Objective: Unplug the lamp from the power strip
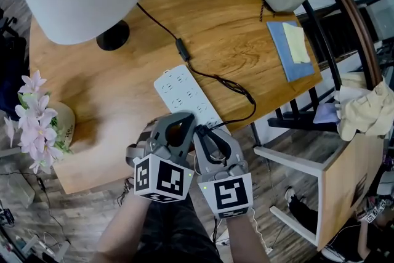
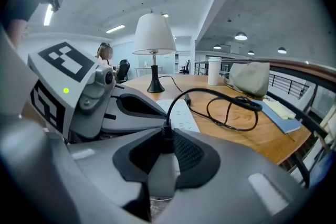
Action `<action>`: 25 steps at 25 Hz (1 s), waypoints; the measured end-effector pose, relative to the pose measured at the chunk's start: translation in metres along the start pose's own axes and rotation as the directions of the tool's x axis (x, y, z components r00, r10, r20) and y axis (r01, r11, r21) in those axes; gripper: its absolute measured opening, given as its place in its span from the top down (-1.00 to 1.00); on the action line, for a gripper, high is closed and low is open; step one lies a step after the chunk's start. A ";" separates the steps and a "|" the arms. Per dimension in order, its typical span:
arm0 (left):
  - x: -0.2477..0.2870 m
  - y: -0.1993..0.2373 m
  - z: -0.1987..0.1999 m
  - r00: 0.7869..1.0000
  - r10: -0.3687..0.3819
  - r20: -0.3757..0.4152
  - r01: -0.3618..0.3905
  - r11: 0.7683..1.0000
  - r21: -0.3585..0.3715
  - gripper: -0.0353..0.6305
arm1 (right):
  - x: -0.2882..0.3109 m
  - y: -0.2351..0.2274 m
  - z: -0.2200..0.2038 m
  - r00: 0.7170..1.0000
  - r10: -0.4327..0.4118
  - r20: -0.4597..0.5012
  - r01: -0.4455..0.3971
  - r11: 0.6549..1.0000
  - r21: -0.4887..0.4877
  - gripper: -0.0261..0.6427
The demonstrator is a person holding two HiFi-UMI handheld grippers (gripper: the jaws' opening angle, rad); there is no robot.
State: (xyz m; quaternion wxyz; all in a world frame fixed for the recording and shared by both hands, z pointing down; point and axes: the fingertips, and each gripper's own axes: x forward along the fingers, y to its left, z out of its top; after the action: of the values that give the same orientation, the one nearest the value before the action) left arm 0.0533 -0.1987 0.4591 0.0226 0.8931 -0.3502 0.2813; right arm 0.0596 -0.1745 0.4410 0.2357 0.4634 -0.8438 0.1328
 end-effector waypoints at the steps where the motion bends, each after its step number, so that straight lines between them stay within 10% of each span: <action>1: 0.001 0.000 0.000 1.000 -0.005 -0.003 0.005 1.000 -0.004 0.91 | 0.000 0.001 0.000 1.000 -0.011 0.004 0.011 1.000 -0.020 0.70; 25: -0.001 -0.001 0.000 1.000 0.003 0.014 -0.003 1.000 0.015 0.91 | -0.003 -0.002 -0.002 0.999 -0.020 0.049 0.017 0.998 0.064 0.71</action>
State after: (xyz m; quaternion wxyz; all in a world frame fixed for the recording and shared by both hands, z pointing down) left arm 0.0535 -0.1970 0.4588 0.0127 0.8947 -0.3496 0.2777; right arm 0.0632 -0.1723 0.4405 0.2007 0.4817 -0.8405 0.1459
